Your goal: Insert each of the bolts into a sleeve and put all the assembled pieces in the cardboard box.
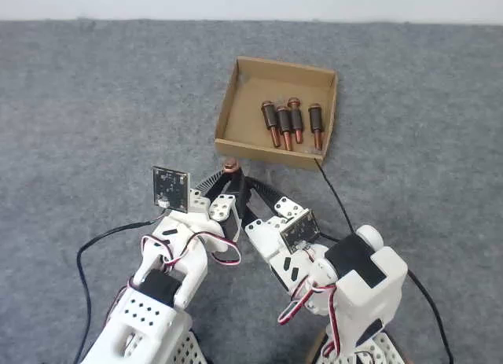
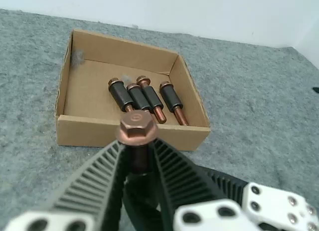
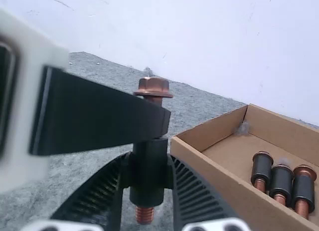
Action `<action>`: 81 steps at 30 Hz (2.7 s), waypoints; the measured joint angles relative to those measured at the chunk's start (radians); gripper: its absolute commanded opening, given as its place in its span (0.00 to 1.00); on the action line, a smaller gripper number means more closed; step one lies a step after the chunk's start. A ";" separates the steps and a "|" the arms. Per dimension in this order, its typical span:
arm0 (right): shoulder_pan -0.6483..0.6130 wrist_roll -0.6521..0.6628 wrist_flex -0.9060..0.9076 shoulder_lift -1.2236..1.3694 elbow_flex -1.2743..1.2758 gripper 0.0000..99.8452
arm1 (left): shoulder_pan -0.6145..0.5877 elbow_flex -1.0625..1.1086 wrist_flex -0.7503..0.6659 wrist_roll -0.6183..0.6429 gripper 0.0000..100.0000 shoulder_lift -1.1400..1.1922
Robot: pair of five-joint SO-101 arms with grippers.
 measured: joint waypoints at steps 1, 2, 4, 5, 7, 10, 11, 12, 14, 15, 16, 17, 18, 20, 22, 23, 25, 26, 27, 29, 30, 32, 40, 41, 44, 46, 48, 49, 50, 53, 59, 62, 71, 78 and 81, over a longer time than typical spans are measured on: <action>0.000 0.000 0.000 0.000 0.000 0.01 | 0.000 0.000 0.000 0.000 0.02 0.000; 0.000 0.000 0.002 0.000 0.000 0.01 | 0.000 0.000 0.000 0.000 0.03 0.000; 0.000 0.000 0.006 0.000 0.000 0.01 | 0.000 0.000 0.000 0.000 0.08 0.000; 0.000 0.000 0.008 0.000 0.000 0.01 | 0.000 0.000 0.000 0.000 0.10 0.000; 0.002 0.000 0.008 0.000 0.002 0.01 | 0.000 0.000 0.000 0.000 0.15 0.000; 0.023 0.000 0.008 -0.002 0.002 0.01 | -0.008 0.000 0.008 0.000 0.18 0.002; 0.028 0.000 0.008 -0.002 0.002 0.01 | -0.008 0.000 0.014 -0.005 0.18 0.002; 0.028 -0.003 0.009 -0.002 0.003 0.01 | -0.008 0.000 0.017 -0.005 0.18 0.002; 0.029 -0.002 0.009 -0.002 0.002 0.01 | -0.008 0.000 0.017 -0.005 0.18 0.002; 0.029 -0.002 0.009 -0.002 0.002 0.01 | -0.008 0.000 0.017 -0.005 0.18 0.002; 0.029 -0.002 0.009 -0.002 0.003 0.01 | -0.008 0.000 0.017 -0.005 0.18 0.002; 0.029 -0.002 0.009 -0.002 0.003 0.01 | -0.008 0.000 0.017 -0.005 0.18 0.002; 0.029 -0.002 0.009 -0.002 0.002 0.01 | -0.008 0.000 0.017 -0.005 0.18 0.002; 0.029 -0.002 0.009 -0.002 0.002 0.01 | -0.008 0.000 0.017 -0.005 0.18 0.002; 0.029 -0.002 0.009 -0.002 0.002 0.01 | -0.008 0.000 0.017 -0.005 0.18 0.002; 0.029 -0.002 0.009 -0.002 0.002 0.01 | -0.008 0.000 0.017 -0.005 0.18 0.002; 0.029 -0.002 0.009 -0.002 0.002 0.01 | -0.008 0.000 0.017 -0.005 0.18 0.002; 0.029 -0.002 0.012 -0.002 0.002 0.01 | -0.008 0.000 0.017 -0.005 0.18 0.002; 0.029 -0.002 0.026 -0.002 0.002 0.01 | -0.008 0.000 0.017 -0.005 0.18 0.002; 0.029 -0.002 0.055 -0.002 0.002 0.01 | -0.008 0.000 0.017 0.003 0.18 0.002; 0.029 -0.002 0.068 -0.002 0.002 0.01 | -0.008 0.000 0.017 0.009 0.17 0.002; 0.029 -0.002 0.075 -0.002 0.002 0.01 | -0.018 0.000 0.017 0.017 0.13 0.002; 0.069 -0.002 0.078 -0.002 -0.017 0.01 | -0.158 -0.035 0.017 0.020 0.01 0.002; 0.075 -0.002 0.078 -0.002 -0.020 0.01 | -0.170 -0.038 0.017 0.020 0.01 0.002; 0.083 -0.002 0.078 -0.002 -0.021 0.01 | -0.215 -0.038 0.017 0.020 0.01 0.002; 0.083 -0.002 0.078 -0.002 -0.021 0.01 | -0.249 -0.038 0.017 0.020 0.01 0.002; 0.087 -0.002 0.078 -0.002 -0.021 0.01 | -0.285 -0.043 0.025 0.018 0.01 0.002; 0.091 -0.002 0.078 -0.002 -0.021 0.01 | -0.302 -0.055 0.041 0.020 0.01 0.002; 0.094 -0.002 0.078 -0.002 -0.021 0.01 | -0.316 -0.075 0.075 0.020 0.01 0.002; 0.095 -0.002 0.078 -0.002 -0.021 0.01 | -0.336 -0.152 0.219 -0.015 0.01 0.002; 0.095 -0.002 0.078 -0.002 -0.021 0.01 | -0.334 -0.209 0.407 -0.066 0.01 0.002; 0.095 -0.002 0.078 -0.002 -0.021 0.01 | -0.344 -0.209 0.410 -0.066 0.01 0.002; 0.095 -0.002 0.078 -0.002 -0.021 0.01 | -0.342 -0.157 0.542 -0.107 0.01 -0.334; 0.095 -0.002 0.078 -0.002 -0.021 0.01 | -0.341 -0.110 0.600 -0.114 0.01 -0.500; 0.120 -0.002 0.040 -0.002 -0.020 0.01 | -0.341 -0.106 0.601 -0.120 0.01 -0.500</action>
